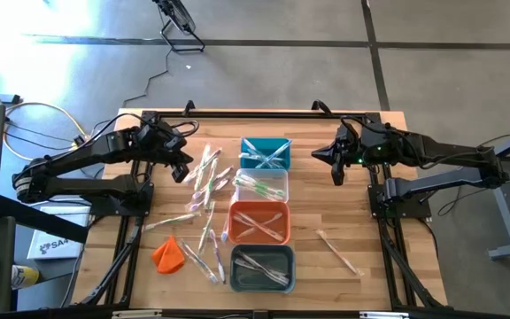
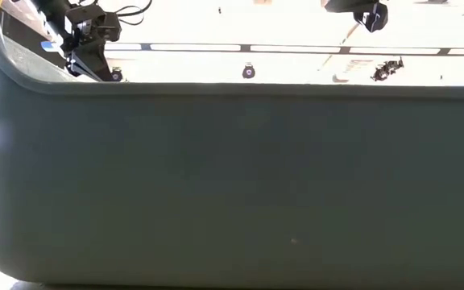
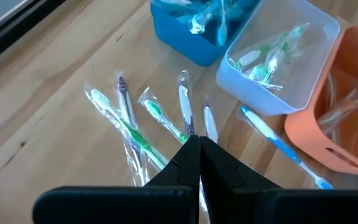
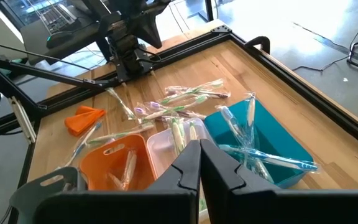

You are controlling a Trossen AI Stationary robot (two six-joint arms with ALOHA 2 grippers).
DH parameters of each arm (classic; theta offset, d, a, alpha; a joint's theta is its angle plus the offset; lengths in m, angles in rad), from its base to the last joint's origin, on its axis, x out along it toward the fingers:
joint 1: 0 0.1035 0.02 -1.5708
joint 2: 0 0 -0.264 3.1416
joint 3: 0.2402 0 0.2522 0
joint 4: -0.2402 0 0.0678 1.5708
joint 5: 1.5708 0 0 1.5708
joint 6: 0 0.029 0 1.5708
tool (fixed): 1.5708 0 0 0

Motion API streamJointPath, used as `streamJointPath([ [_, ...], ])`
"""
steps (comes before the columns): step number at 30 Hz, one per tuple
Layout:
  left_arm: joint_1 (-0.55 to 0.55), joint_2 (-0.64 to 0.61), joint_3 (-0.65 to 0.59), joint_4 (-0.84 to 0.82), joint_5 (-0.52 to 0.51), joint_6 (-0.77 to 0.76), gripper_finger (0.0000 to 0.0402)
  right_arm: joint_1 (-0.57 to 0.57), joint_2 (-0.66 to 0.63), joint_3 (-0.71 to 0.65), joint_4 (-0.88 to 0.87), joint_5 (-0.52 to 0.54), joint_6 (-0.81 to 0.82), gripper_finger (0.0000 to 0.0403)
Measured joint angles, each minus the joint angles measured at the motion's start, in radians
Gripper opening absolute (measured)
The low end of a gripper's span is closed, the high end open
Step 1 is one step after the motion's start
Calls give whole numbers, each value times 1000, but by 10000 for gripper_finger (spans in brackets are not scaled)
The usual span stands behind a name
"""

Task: Pick & Place Toothbrushes
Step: Put the green toothbrush into the transparent bin

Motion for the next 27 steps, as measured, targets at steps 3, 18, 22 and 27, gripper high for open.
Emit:
streamJointPath([
  [3, 0, 18, 0, -5, 0, -23, 16, 0, 0, 0, 0, 0, 0, 2],
  [18, 0, 149, -1, -38, 8, -97, 124, 0, 0, 0, 0, 0, -8, 2],
  [22, 0, 154, -1, -37, 9, -97, 125, 0, 0, 0, -1, 0, -8, 2],
  [27, 0, 154, -1, -37, 10, -97, 125, 0, 0, 0, 0, 0, -8, 2],
])
